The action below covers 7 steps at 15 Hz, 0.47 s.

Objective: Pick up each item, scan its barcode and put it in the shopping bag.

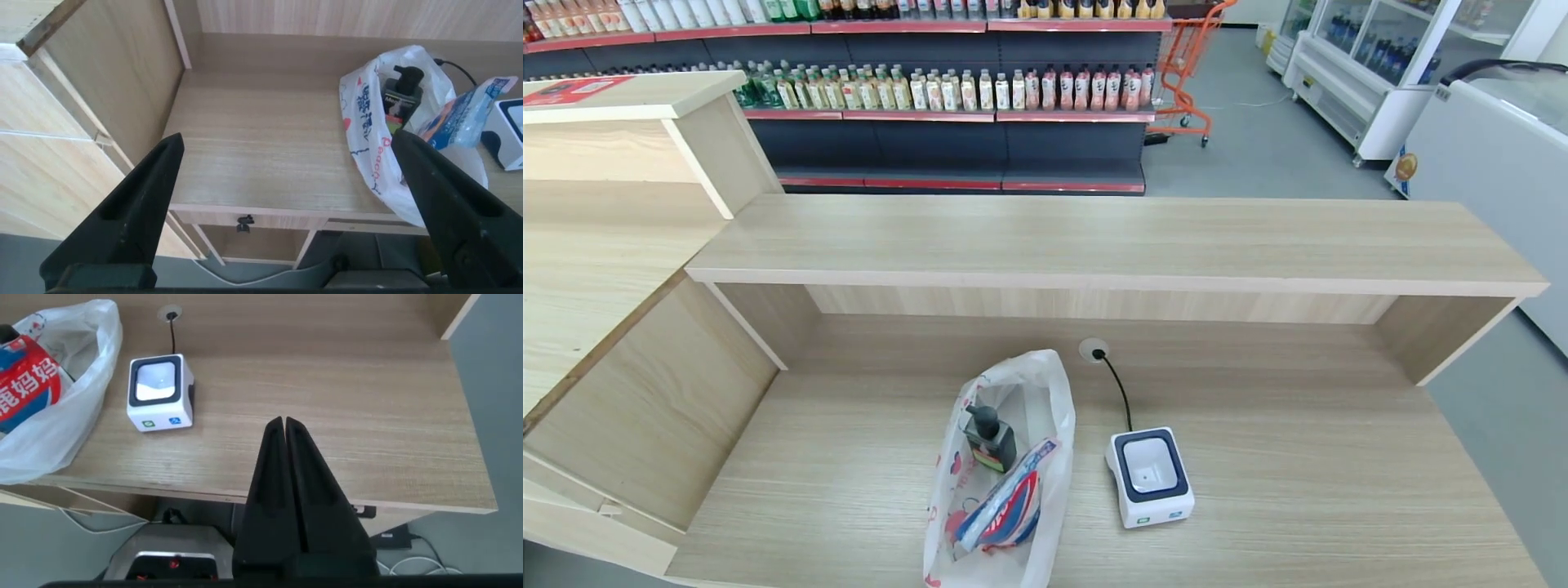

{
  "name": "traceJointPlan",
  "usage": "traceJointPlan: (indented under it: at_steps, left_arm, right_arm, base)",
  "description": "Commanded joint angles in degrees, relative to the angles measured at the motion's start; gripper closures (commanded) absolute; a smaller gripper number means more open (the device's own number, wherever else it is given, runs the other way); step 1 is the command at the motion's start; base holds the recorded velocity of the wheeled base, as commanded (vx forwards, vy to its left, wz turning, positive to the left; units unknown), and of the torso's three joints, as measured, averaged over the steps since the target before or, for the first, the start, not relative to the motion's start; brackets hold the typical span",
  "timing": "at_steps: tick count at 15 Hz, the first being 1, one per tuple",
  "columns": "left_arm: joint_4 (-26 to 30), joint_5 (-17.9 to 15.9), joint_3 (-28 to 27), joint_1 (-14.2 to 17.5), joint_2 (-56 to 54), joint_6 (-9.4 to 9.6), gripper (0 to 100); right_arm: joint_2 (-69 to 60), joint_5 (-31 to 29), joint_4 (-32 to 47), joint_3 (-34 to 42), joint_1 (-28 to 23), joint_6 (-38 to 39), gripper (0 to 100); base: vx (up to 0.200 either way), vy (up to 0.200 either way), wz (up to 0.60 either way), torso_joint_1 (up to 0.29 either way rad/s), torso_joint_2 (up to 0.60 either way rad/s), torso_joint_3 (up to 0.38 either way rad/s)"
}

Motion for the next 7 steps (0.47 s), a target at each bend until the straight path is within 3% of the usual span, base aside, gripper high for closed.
traceJointPlan:
  at_steps: [1,7]
  left_arm:
    - [0.0,0.0,0.0,0.0,0.1,0.0,0]
    - [0.0,0.0,0.0,0.0,0.1,0.0,0]
  right_arm:
    - [0.2,0.0,0.0,0.0,0.0,0.0,100]
    - [0.3,0.0,0.0,0.0,0.0,0.1,100]
  base:
    - [0.0,0.0,0.0,0.0,0.0,0.0]
    - [0.0,0.0,0.0,0.0,0.0,0.0]
